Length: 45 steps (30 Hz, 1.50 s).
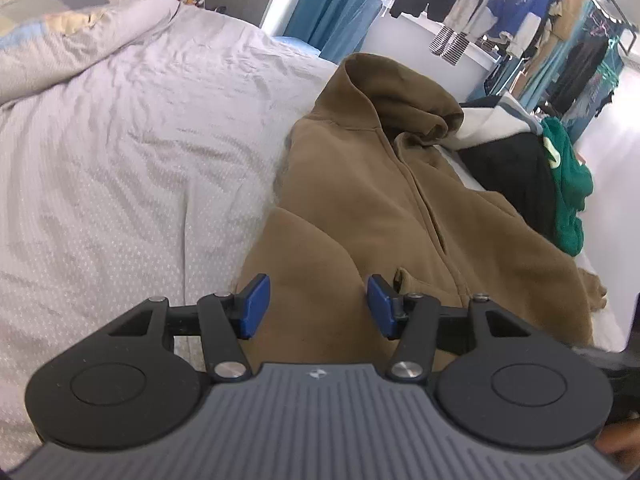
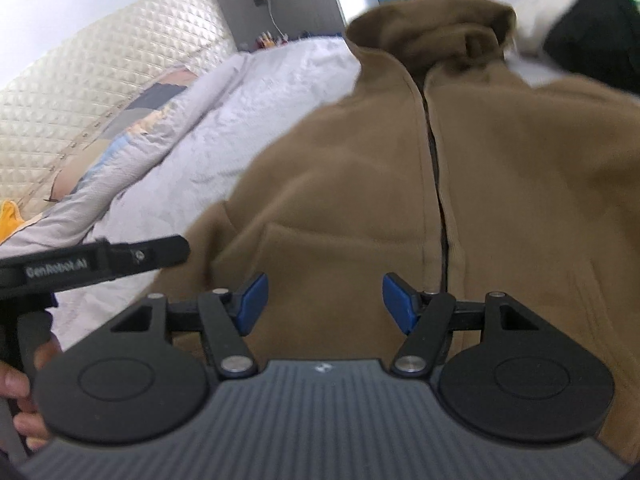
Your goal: Fold large clothes
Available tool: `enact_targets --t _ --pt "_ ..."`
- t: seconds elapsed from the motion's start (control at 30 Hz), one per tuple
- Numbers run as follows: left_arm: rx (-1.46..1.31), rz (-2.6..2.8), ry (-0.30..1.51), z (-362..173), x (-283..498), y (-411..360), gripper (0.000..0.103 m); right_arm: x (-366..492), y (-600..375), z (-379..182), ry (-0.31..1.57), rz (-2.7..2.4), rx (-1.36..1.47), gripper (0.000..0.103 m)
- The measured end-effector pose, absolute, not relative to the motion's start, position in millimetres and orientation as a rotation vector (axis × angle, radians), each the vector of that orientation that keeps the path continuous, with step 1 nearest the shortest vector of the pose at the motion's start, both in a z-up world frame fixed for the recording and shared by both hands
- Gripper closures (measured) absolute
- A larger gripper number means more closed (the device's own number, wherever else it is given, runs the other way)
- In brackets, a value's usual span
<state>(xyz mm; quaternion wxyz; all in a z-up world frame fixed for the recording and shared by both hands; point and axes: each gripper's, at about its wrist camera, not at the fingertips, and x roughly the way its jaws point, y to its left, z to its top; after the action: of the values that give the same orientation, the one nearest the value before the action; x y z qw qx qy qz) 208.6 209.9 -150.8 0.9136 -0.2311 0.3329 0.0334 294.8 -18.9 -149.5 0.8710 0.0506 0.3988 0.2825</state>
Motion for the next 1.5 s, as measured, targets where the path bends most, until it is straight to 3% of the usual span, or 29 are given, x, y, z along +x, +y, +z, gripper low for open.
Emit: enact_targets --t 0.53,0.77,1.2,1.3,1.37,1.5 --pt "-0.504 0.257 0.972 -114.6 158.6 277.7 0.043 287.3 -45.5 -146.3 0.847 0.612 0.194 0.037" --pt "-0.521 0.220 1.123 -140.7 146.3 287.0 0.044 286.9 -53.0 -147.5 0.861 0.608 0.232 0.037" --pt "-0.537 0.105 1.171 -170.0 161.6 266.8 0.044 289.7 -41.0 -158.9 0.903 0.596 0.199 0.037" --pt "-0.552 0.071 1.208 -181.3 169.8 263.5 0.054 291.8 -36.1 -162.0 0.907 0.594 0.180 0.038" --pt "-0.539 0.078 1.234 -187.4 175.3 261.0 0.071 293.0 -33.1 -164.8 0.909 0.591 0.168 0.038" --pt "-0.445 0.109 1.170 -171.4 174.2 252.3 0.084 293.0 -27.3 -166.6 0.896 0.590 0.146 0.038"
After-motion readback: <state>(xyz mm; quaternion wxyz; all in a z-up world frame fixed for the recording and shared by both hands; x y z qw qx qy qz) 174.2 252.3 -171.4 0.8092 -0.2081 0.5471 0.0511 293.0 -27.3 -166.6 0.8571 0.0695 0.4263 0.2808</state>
